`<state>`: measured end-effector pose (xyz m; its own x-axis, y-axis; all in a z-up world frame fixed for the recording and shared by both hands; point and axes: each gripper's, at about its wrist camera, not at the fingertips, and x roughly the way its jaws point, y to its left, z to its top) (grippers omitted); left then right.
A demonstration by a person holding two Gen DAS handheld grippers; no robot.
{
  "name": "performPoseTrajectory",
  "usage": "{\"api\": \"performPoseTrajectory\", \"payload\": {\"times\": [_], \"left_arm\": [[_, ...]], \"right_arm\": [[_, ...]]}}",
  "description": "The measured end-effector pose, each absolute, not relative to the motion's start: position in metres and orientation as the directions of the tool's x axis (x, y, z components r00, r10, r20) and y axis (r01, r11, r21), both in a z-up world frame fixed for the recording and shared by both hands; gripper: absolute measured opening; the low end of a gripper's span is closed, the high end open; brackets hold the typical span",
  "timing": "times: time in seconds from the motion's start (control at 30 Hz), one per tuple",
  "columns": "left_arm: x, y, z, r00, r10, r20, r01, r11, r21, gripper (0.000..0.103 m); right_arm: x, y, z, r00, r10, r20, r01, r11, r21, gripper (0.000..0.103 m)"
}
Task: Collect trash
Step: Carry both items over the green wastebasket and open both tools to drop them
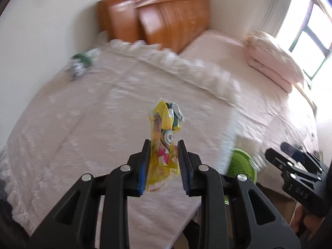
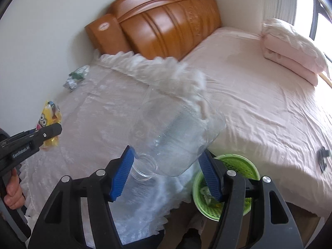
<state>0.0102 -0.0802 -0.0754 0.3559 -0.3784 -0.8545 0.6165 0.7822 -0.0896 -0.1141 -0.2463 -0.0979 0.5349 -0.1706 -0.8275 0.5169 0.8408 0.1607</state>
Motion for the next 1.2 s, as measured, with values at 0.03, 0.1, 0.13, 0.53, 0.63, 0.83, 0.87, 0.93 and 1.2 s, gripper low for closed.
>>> {"api": "performPoseTrajectory", "payload": {"times": [0.03, 0.1, 0.13, 0.53, 0.63, 0.83, 0.87, 0.93, 1.2], "left_arm": [[0.003, -0.09, -0.076, 0.34, -0.394, -0.854, 0.639, 0.763, -0.098, 0.026], [-0.014, -0.114, -0.08, 0.294, -0.425, -0.856, 0.692, 0.713, -0.116, 0.026], [-0.022, -0.126, -0.082, 0.272, -0.434, -0.859, 0.715, 0.688, -0.121, 0.026], [-0.122, -0.256, -0.113, 0.029, -0.453, -0.891, 0.9, 0.4, -0.174, 0.026], [-0.137, -0.272, -0.118, 0.009, -0.439, -0.898, 0.915, 0.366, -0.169, 0.03], [-0.153, -0.284, -0.119, -0.003, -0.439, -0.899, 0.927, 0.337, -0.168, 0.077], [-0.155, -0.285, -0.118, 0.001, -0.441, -0.898, 0.929, 0.333, -0.163, 0.086], [-0.157, -0.287, -0.116, 0.009, -0.443, -0.897, 0.929, 0.335, -0.157, 0.092], [-0.142, -0.275, -0.103, 0.073, -0.451, -0.89, 0.908, 0.399, -0.128, 0.095]], "right_arm": [[-0.127, -0.255, -0.098, 0.523, -0.195, -0.83, 0.541, 0.828, 0.147, 0.065], [-0.15, -0.269, -0.099, 0.501, -0.235, -0.833, 0.585, 0.801, 0.126, 0.065], [-0.16, -0.276, -0.099, 0.489, -0.252, -0.835, 0.606, 0.786, 0.118, 0.065], [-0.274, -0.36, -0.107, 0.377, -0.378, -0.846, 0.8, 0.593, 0.092, 0.064], [-0.284, -0.37, -0.109, 0.369, -0.379, -0.848, 0.81, 0.58, 0.094, 0.064], [-0.291, -0.381, -0.116, 0.373, -0.364, -0.853, 0.812, 0.573, 0.11, 0.064], [-0.292, -0.383, -0.117, 0.373, -0.36, -0.855, 0.813, 0.572, 0.114, 0.064], [-0.293, -0.385, -0.119, 0.376, -0.353, -0.857, 0.813, 0.569, 0.122, 0.064], [-0.292, -0.387, -0.122, 0.378, -0.339, -0.861, 0.81, 0.572, 0.131, 0.064]]}}
